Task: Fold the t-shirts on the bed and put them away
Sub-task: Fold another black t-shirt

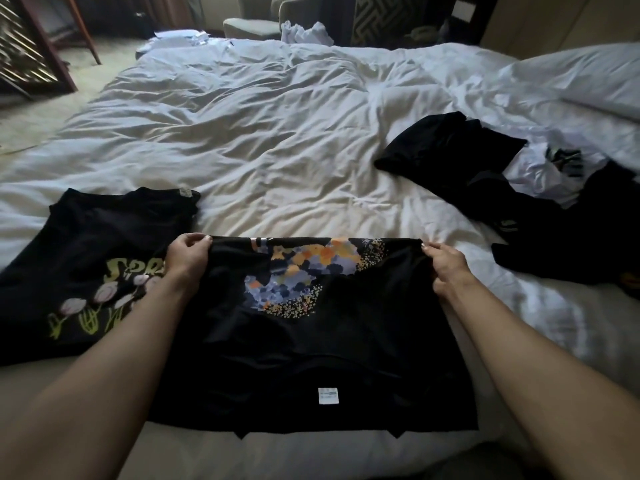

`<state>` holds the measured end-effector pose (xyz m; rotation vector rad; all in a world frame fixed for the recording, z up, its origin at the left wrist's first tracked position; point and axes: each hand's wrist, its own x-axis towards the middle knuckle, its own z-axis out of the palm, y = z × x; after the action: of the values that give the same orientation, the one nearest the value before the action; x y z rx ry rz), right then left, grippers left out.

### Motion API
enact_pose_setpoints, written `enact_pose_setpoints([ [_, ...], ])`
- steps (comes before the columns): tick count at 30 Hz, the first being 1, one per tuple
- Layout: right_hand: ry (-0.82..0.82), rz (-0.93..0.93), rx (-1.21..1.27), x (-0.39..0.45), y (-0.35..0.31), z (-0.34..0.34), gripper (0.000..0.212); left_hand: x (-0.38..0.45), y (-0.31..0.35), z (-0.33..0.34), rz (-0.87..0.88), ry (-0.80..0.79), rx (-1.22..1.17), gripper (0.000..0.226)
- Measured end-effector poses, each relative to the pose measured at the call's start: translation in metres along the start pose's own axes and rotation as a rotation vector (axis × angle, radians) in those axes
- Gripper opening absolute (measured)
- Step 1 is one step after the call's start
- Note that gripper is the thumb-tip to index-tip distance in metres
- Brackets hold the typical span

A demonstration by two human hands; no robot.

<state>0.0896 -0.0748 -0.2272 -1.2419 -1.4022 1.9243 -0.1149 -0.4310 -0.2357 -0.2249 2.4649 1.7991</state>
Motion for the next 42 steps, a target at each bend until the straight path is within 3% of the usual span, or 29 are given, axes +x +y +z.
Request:
enact_pose_setpoints([
  [3,-0.002,-0.082,-0.155,0.001,-0.003,-0.002,0.005,-0.004,0.001,-0.008,0.000,-0.089,0.142,0.022],
  [6,-0.050,-0.027,-0.155,-0.002,-0.012,0.000,0.012,-0.003,0.006,-0.014,-0.092,-0.137,0.050,0.026],
  [10,0.006,-0.050,-0.141,-0.005,-0.010,-0.005,0.018,0.005,0.009,-0.011,-0.128,-0.115,-0.017,0.017],
  [13,-0.162,-0.095,-0.234,-0.009,-0.005,-0.013,0.009,0.010,0.009,-0.011,-0.213,-0.108,-0.116,0.010],
  [15,-0.267,-0.140,-0.332,-0.007,-0.006,-0.016,0.027,0.015,0.008,-0.010,-0.272,-0.133,-0.167,0.008],
  [17,-0.293,-0.184,-0.409,-0.005,-0.010,-0.013,0.031,0.019,0.007,-0.009,-0.296,-0.158,-0.191,0.007],
  [22,-0.086,-0.307,-0.499,0.011,-0.006,-0.016,0.010,0.028,0.000,-0.011,-0.292,-0.114,-0.234,0.006],
  [24,-0.080,-0.336,-0.489,0.013,0.000,-0.020,0.017,0.029,-0.002,-0.010,-0.281,-0.097,-0.218,0.017],
  [26,-0.164,-0.366,-0.490,0.010,0.000,-0.022,0.039,0.029,-0.004,-0.010,-0.256,-0.076,-0.191,0.025],
  [29,-0.389,-0.466,-0.778,0.009,-0.013,-0.019,0.054,0.027,-0.005,-0.011,-0.217,-0.089,-0.165,0.025],
  [33,-0.417,-0.608,-1.213,0.020,-0.033,-0.012,0.030,0.019,-0.004,-0.009,-0.185,-0.081,-0.147,0.004],
  [39,-0.324,-0.547,-0.793,0.020,-0.026,-0.020,0.018,0.019,-0.006,-0.003,-0.163,0.010,-0.122,0.004],
  [42,-0.243,-0.466,-0.586,0.023,-0.017,-0.027,0.027,0.021,-0.007,-0.003,-0.168,0.037,-0.091,0.016],
])
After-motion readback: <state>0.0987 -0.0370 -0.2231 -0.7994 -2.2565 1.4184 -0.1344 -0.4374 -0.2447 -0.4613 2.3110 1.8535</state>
